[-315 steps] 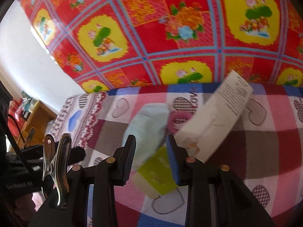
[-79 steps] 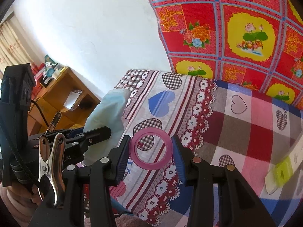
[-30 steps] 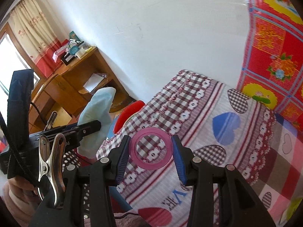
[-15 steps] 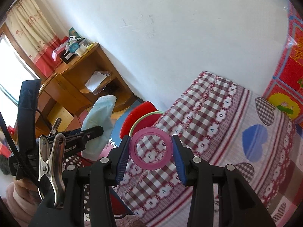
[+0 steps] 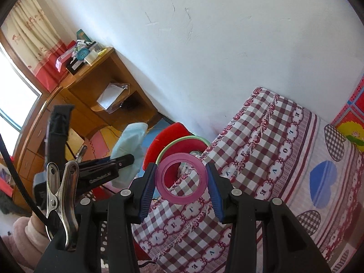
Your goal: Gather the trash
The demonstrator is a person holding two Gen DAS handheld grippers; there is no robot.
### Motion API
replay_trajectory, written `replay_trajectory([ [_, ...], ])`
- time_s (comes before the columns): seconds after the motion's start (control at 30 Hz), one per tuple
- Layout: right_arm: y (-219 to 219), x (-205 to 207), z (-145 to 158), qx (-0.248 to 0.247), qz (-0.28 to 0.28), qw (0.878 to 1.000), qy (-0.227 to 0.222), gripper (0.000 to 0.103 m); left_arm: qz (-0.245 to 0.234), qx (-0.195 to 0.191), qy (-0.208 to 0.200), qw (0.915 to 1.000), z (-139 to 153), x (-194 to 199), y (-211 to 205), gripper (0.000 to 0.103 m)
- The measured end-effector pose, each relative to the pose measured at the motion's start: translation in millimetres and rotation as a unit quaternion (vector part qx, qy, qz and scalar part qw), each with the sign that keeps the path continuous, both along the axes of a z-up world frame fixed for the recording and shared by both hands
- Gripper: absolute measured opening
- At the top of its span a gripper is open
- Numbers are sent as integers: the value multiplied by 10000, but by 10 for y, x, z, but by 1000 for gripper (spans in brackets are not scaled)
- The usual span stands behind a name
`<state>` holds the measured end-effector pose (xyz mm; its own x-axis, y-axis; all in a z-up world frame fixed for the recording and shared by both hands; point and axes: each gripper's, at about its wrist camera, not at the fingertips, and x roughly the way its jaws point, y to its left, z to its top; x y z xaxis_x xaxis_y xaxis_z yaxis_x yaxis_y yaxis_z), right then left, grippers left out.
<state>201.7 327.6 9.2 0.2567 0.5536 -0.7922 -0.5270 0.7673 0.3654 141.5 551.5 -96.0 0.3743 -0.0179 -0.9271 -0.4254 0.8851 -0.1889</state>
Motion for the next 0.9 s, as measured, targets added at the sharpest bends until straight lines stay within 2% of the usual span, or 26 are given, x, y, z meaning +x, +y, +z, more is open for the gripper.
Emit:
replay_trajectory([
  [0.53, 268, 24, -131, -246, 94, 9996, 73, 44, 50, -185, 187, 9996, -712, 177, 268, 25],
  [0.83, 309, 70, -154, -333, 48, 9994, 69, 44, -131, -184, 266, 9994, -881, 307, 233, 26],
  [0.9, 318, 100, -171, -347, 47, 9993, 89, 44, -152, -182, 282, 9993, -911, 342, 233, 29],
])
